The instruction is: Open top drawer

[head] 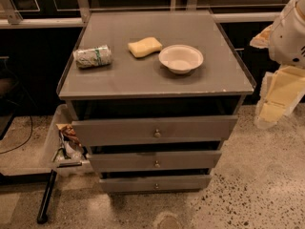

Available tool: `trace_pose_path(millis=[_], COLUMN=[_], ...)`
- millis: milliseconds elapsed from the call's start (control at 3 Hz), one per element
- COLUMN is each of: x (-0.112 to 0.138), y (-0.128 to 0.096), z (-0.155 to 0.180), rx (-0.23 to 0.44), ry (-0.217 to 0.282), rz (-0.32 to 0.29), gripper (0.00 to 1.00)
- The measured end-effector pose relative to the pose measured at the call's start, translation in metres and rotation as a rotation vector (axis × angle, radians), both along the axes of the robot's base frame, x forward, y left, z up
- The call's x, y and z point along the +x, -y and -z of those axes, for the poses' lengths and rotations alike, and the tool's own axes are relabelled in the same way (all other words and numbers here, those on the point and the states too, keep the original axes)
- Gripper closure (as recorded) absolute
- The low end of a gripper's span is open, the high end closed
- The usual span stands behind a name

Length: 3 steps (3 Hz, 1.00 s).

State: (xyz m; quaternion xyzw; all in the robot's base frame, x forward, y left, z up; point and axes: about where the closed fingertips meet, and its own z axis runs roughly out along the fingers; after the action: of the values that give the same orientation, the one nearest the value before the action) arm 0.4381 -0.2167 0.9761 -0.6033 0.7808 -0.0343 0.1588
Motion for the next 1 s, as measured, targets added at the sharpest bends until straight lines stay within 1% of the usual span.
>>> trace_pose_path(millis=[333, 667, 1000], x=[0.0, -0.003, -0.011], y=[0.0, -0.003, -0.013], z=[0.0, 0.026, 0.069], rx=[0.0, 0.014, 0.037], ry=[0.0, -0.036, -0.073], rz=[0.0, -0.002, -0.061], gripper=[0.0, 0.0, 0.0])
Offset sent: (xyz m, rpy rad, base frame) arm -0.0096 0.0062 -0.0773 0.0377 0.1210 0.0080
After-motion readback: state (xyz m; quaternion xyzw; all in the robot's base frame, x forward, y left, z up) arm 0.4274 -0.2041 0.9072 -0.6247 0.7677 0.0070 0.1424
